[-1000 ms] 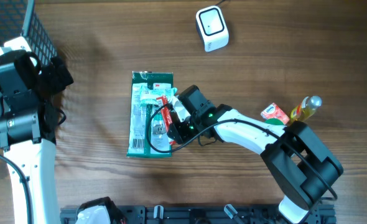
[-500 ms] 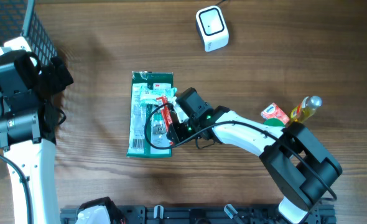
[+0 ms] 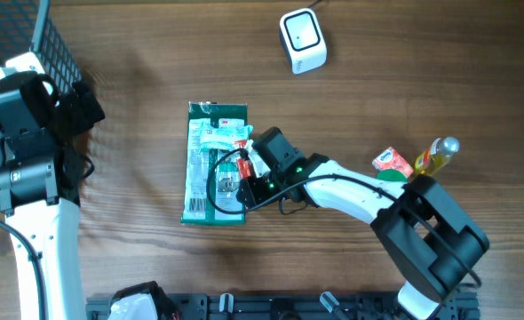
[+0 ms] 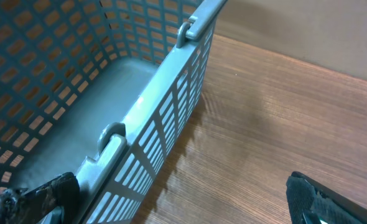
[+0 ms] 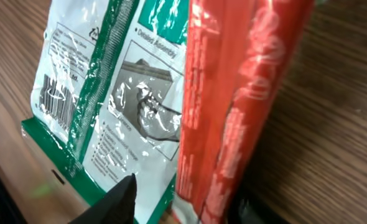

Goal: Scan the item barcode
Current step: 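Grasp the red tube with the right gripper and pull it free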

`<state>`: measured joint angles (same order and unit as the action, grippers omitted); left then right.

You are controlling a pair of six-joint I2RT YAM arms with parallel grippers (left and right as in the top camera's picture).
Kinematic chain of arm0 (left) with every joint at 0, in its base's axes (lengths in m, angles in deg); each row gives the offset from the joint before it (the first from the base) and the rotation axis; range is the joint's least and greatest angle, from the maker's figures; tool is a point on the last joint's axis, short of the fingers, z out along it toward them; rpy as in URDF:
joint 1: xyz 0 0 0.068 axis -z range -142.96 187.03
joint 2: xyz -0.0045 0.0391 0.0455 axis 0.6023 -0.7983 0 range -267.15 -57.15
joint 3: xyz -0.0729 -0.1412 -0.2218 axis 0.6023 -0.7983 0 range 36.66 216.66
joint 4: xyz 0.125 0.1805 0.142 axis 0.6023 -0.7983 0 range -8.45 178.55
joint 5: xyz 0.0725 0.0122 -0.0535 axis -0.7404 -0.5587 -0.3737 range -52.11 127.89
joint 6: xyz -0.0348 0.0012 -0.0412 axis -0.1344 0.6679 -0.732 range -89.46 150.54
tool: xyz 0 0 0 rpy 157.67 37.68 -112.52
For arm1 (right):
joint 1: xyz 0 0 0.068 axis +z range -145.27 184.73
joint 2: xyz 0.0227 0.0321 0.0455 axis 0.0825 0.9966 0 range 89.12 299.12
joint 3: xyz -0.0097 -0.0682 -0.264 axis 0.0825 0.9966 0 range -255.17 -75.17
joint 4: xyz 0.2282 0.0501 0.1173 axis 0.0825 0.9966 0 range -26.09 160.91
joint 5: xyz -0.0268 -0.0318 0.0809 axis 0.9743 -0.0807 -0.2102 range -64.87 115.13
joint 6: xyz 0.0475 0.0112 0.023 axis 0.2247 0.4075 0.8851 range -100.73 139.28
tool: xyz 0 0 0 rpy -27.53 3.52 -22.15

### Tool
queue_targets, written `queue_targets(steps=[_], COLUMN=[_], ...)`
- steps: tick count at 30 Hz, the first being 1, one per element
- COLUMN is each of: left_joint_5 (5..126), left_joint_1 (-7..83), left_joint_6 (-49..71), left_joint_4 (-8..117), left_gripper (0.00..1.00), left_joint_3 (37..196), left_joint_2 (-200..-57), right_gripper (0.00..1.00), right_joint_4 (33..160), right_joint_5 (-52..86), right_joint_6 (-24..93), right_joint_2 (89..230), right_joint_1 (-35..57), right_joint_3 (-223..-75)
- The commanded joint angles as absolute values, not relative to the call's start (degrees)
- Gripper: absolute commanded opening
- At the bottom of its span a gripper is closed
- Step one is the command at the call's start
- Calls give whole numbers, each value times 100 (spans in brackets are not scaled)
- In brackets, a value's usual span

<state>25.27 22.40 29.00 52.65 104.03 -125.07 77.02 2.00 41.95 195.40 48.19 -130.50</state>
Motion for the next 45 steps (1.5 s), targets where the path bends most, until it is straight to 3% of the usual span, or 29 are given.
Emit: queue_targets(steps=[1,5,11,33,42,45], left_joint_5=[2837,2839,2837,2839,2839,2839], left_joint_1=[2212,2212,2212,2212,2212,2212], left_joint_6=[2670,2670,2670,2670,2670,2670], left_joint_4=[4967,4967,4967,4967,4967,4967], left_gripper=[100,100,100,100,100,100], left_joint_3=[10084,10084,10084,10084,10084,10084], left_joint_2=[-12734,-12734,-12734,-12734,-12734,-12734], right_gripper=[46,41,47,47,40,33], right_joint_4=[7903,7973,8034,8915,8694,8646], right_joint_5=[420,425,457,42,451,626], right_joint_6=[4195,4200,4193,4350,4796,4940], right_joint_2=[19653,19653,19653,19653,19656,19656], right_joint_1=[4837,4837,4673,4505,4754,4835], right_joint_3=[-12967,-12967,-12967,-12969,-12923,-12917])
